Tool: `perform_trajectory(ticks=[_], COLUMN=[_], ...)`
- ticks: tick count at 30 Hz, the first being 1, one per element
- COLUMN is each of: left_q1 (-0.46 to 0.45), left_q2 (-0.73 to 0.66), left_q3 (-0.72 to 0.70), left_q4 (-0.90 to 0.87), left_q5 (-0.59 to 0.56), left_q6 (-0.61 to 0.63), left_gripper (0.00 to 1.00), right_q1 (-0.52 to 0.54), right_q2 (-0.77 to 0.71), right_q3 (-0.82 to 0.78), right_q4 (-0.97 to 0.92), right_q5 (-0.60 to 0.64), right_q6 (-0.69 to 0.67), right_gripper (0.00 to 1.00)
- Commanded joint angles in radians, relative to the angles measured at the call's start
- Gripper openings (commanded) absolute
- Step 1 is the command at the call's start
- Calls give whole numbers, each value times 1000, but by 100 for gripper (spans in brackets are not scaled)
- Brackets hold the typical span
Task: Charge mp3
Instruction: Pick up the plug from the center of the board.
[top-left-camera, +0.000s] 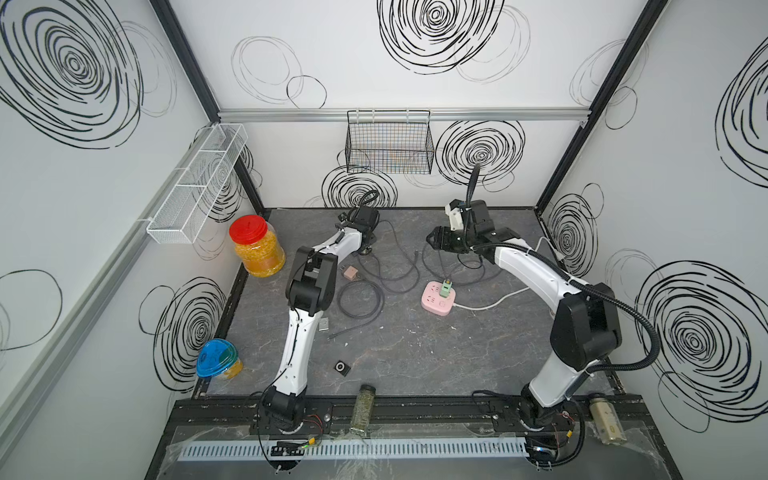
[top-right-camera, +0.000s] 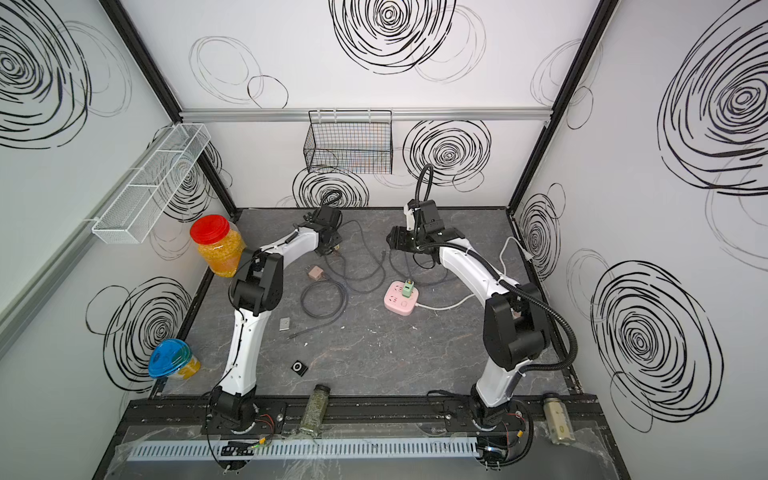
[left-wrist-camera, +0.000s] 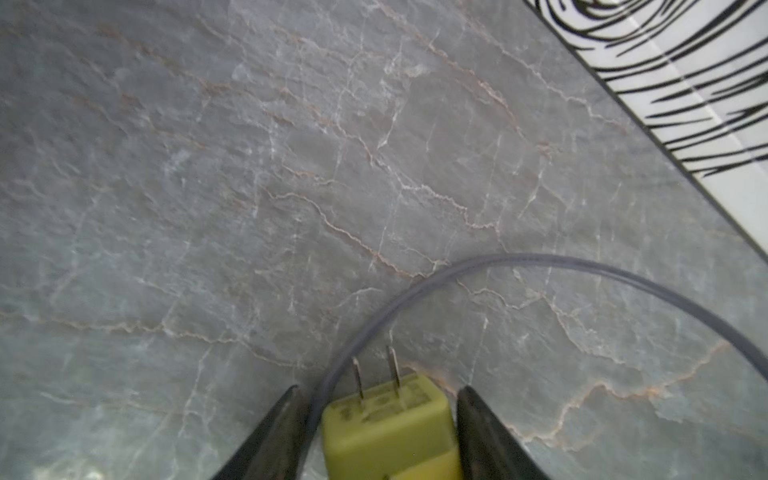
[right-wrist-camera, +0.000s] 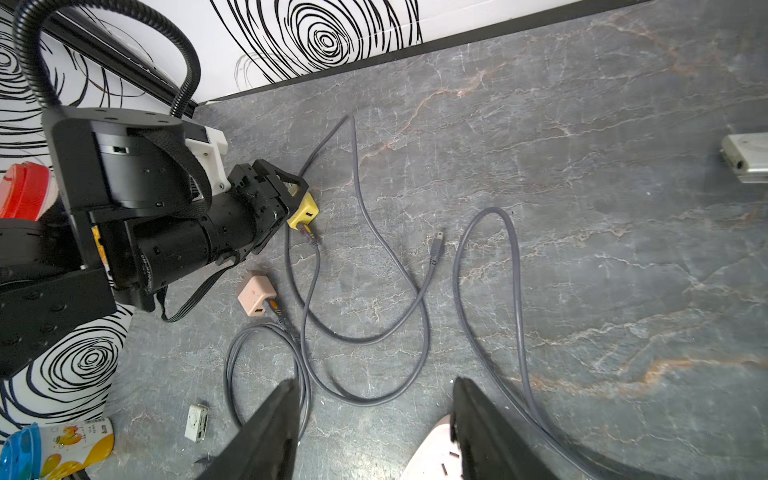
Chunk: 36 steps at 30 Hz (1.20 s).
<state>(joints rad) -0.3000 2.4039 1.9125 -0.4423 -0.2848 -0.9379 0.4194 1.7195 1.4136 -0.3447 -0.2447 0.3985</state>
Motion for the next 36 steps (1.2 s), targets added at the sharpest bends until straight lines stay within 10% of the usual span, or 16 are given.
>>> perform_trajectory(ticks=[1,14,25,36], left_q1=[1,2,-1,-64], left_q2=[-11,-124,-406,-646], left_q3=[-27,-109,-403,-646], left_q4=[13,51,258,407], left_q5=[15,73,375,444], left_q6=[-13,42,46,-23], left_gripper=[49,33,30,29], right_q1=[15,41,63,189], right_q2=[5,30,104,161], right_q3=[30,13,-117,-158], right_q4=[13,63,411,612], right_q5=[14,-38,-309,-261], right_q6=[-15,-19,112,210], right_gripper=[62,62,64,65])
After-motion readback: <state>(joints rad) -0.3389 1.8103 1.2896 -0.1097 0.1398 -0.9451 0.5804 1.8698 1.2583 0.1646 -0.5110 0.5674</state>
